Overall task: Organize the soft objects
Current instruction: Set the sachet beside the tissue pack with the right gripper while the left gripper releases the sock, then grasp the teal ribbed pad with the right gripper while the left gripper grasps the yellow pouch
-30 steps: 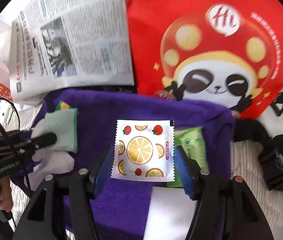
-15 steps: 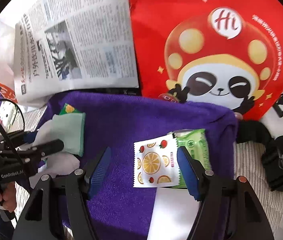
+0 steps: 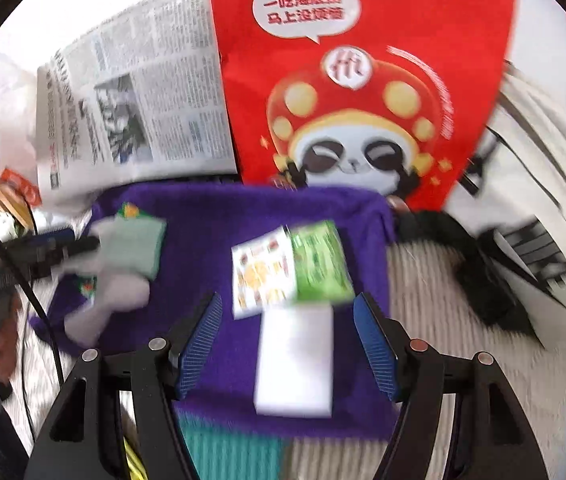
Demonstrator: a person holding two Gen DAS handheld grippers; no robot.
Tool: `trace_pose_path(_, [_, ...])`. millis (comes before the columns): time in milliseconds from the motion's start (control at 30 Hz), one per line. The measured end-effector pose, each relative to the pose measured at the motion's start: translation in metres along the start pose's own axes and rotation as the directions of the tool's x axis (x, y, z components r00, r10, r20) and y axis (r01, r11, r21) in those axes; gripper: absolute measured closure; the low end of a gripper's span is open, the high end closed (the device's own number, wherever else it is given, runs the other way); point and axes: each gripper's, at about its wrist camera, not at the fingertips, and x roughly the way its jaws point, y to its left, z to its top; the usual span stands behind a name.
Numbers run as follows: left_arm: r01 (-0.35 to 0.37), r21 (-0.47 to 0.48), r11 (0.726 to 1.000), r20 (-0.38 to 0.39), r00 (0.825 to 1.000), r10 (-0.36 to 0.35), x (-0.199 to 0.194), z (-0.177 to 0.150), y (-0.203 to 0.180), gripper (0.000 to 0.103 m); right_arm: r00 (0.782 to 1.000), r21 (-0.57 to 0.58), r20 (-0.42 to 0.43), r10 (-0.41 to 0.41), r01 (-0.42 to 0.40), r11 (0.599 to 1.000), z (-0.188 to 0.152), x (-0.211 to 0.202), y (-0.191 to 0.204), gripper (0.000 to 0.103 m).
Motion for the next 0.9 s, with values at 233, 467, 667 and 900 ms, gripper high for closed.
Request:
trace_pose_path(233, [-0.017,0.008,1.000,0.014,1.000,0.016,-0.021,0.003,-0.004,0.026,0.995,0.053,-0.090,0.036,-0.031,0.998,-0.073,-0.022,0.006,0.024])
trace_pose_path(467, [0.019,0.045,0.999,0.028,0.999,-0.021,-0.036,0.003,-0.015,0.026,0.972,0.111,-0.210,0.106,-0.084,0.990,-0.119,0.004,0.028,0.024])
trace_pose_path(667, [0.035,0.075,0.997,0.038,0.999,-0.038,-0.046,0.002,-0.023,0.026,0.969,0.132,-0.221,0.111,-0.083,0.988,-0.122,0.010,0.037,0.017])
trace_pose_path(900, [0.040,0.101,0.994,0.029,0.999,-0.043,-0.047,0.001,-0.031,0.026,0.975,0.023,-0.221,0.006,-0.001,1.000,-0.125,0.016,0.057,0.015])
